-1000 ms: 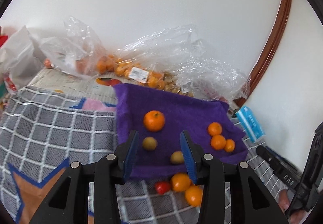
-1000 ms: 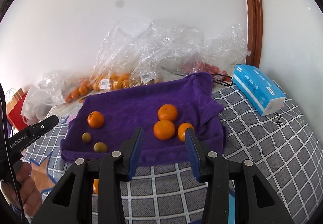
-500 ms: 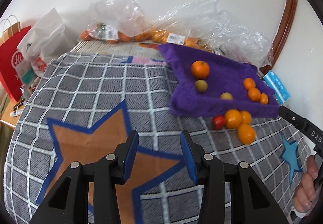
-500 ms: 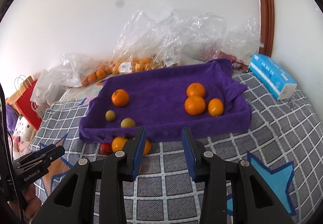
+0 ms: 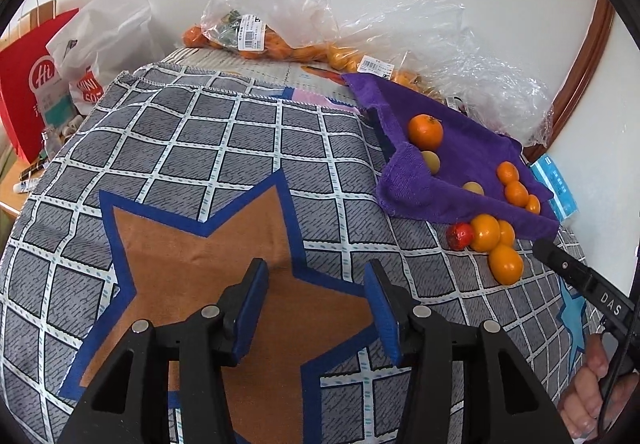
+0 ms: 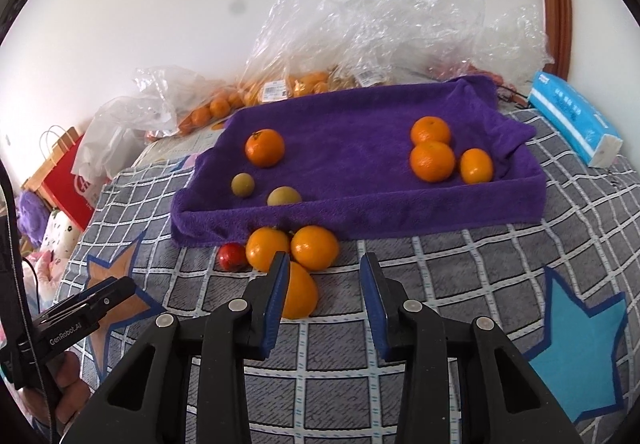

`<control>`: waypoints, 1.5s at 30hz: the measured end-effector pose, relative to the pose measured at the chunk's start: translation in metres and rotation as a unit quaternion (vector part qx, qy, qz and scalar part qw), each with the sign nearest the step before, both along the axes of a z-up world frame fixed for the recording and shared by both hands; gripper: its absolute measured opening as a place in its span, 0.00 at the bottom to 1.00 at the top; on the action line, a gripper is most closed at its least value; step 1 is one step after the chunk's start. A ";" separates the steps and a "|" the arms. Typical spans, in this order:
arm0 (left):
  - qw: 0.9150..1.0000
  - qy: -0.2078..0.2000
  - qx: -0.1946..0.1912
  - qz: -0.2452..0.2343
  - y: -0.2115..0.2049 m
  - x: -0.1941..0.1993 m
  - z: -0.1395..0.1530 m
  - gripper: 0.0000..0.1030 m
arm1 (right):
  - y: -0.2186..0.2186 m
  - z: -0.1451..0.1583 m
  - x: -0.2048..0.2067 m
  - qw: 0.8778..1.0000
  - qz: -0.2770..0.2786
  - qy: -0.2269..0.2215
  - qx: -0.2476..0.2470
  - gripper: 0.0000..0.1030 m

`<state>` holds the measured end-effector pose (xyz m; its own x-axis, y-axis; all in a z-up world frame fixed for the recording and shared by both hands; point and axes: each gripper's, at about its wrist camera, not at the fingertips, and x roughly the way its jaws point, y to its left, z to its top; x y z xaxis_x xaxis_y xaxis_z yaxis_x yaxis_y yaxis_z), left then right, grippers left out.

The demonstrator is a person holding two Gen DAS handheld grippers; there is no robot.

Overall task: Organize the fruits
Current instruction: 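Withdraw both open tools back toward the remaining fruit, then grasp another large orange with the right tool, then lift the orange with the right tool while the left tool approaches the small red fruit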

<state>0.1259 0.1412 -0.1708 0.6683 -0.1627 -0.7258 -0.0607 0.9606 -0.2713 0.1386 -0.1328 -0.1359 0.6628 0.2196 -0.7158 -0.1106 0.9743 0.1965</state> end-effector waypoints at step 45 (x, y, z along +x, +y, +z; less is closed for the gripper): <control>0.995 -0.008 0.067 -0.070 -0.051 0.002 0.014 0.66 | -0.094 -0.020 -0.004 0.996 -0.025 -0.005 -0.081 0.32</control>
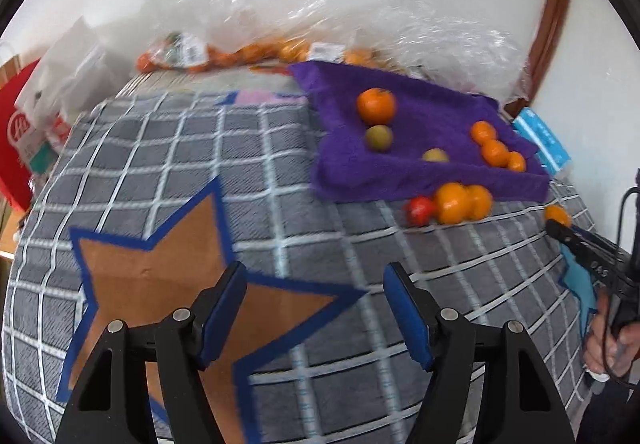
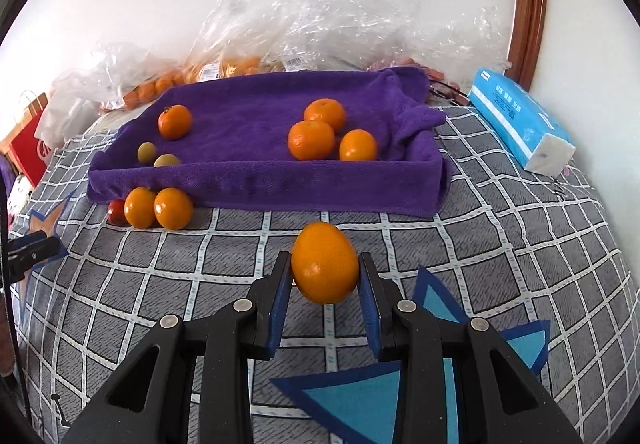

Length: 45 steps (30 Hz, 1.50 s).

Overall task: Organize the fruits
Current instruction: 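Lift the orange with the right tool while the left tool approaches the small red fruit, then close the left tool on the small red fruit by the towel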

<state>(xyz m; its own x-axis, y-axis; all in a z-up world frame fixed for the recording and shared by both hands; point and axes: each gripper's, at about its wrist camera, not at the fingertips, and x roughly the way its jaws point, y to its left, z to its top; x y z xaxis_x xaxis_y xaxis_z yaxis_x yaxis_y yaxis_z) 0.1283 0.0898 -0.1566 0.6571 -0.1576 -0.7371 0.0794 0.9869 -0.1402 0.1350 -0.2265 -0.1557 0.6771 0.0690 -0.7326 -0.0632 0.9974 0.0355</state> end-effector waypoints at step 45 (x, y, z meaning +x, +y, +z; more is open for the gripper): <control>0.992 -0.029 -0.016 -0.122 -0.058 0.045 0.000 0.22 | -0.021 0.000 -0.005 0.998 -0.018 -0.029 0.059 0.32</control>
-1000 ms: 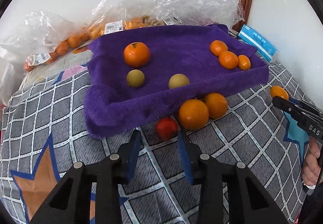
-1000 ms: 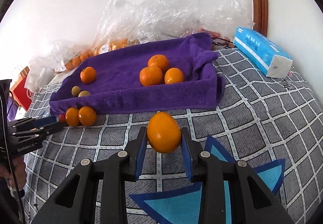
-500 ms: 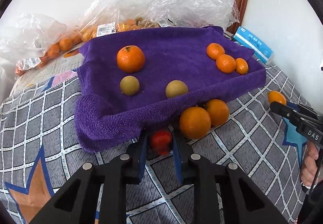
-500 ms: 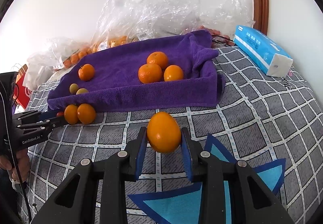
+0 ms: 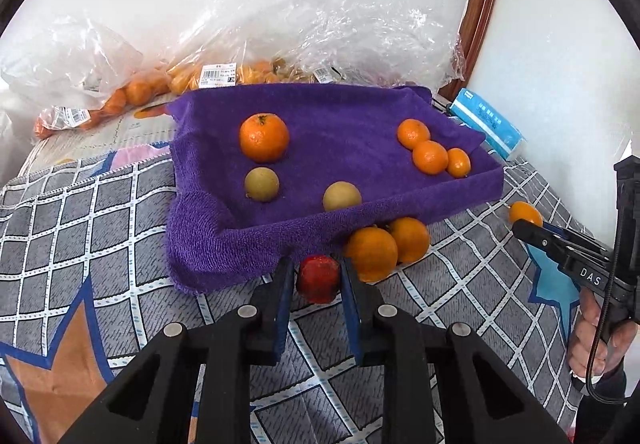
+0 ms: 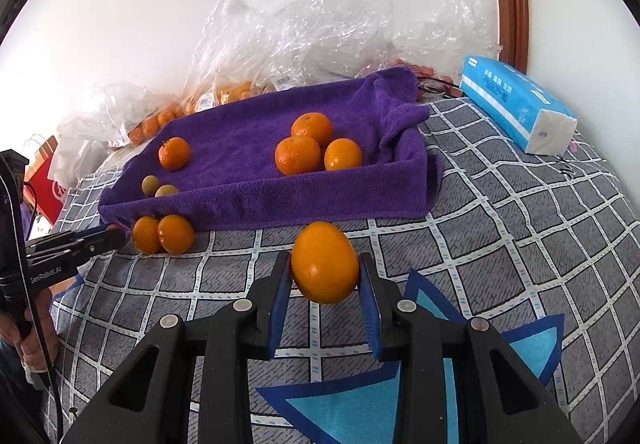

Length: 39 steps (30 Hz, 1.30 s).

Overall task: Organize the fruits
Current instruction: 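Close the left tool on the small red fruit by the towel, then carry the orange and red fruit in both tools over the purple towel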

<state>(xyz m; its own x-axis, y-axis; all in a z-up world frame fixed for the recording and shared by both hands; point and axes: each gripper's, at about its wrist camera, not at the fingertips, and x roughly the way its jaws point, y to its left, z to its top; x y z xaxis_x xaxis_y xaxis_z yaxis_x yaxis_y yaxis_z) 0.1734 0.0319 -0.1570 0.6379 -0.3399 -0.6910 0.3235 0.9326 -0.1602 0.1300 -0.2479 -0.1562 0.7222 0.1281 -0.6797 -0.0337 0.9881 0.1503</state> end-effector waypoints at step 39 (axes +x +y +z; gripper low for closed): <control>0.990 -0.077 -0.110 0.038 0.038 -0.034 0.077 0.22 | 0.041 0.086 -0.010 0.998 -0.013 -0.065 -0.009 0.32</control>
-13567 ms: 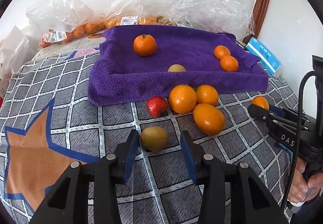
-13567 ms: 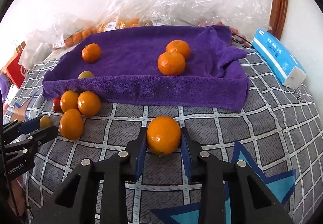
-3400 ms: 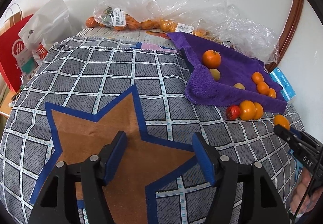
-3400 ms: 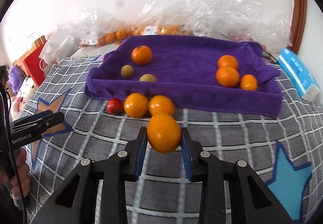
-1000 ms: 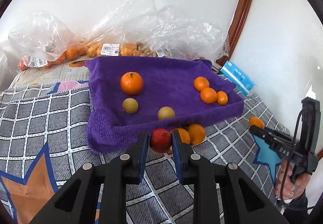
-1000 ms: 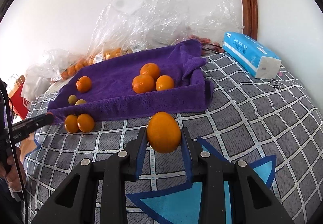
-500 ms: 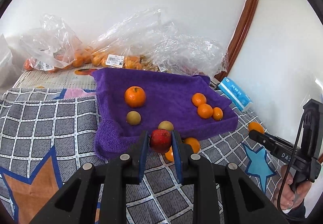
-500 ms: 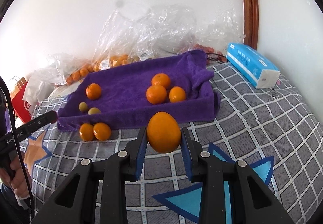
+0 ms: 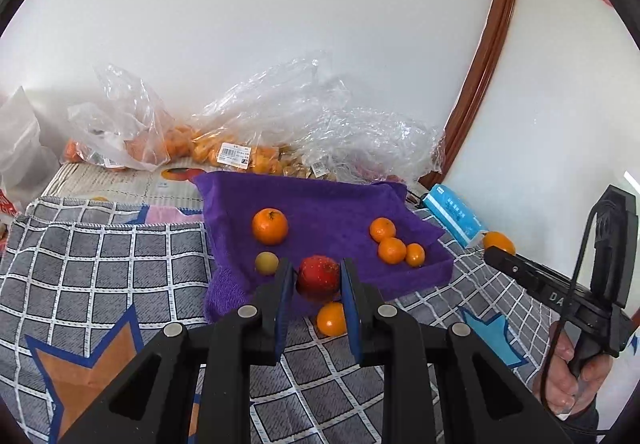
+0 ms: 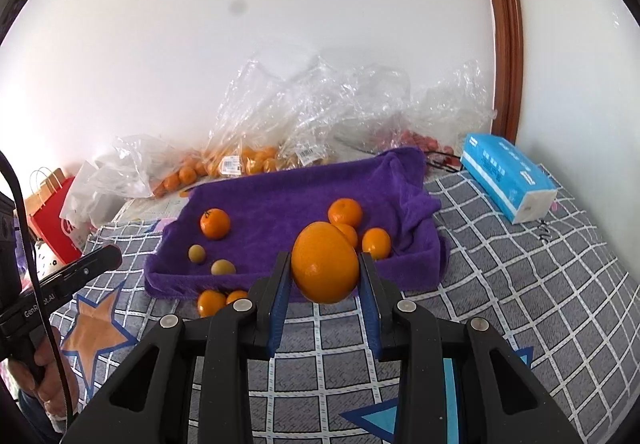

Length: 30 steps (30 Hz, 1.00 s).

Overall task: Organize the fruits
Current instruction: 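Carry the orange and red fruit in both tools over the purple towel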

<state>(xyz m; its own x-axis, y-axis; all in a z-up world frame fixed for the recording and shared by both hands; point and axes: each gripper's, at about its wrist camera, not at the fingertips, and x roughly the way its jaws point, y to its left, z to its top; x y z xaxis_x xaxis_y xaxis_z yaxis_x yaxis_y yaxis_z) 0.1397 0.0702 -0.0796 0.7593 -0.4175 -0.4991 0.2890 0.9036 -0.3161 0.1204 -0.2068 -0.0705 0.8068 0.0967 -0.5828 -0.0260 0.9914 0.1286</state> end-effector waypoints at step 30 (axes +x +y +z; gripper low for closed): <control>0.999 -0.018 0.000 0.042 0.007 0.016 0.044 0.22 | 0.008 0.034 0.026 0.999 0.014 -0.038 0.010 0.32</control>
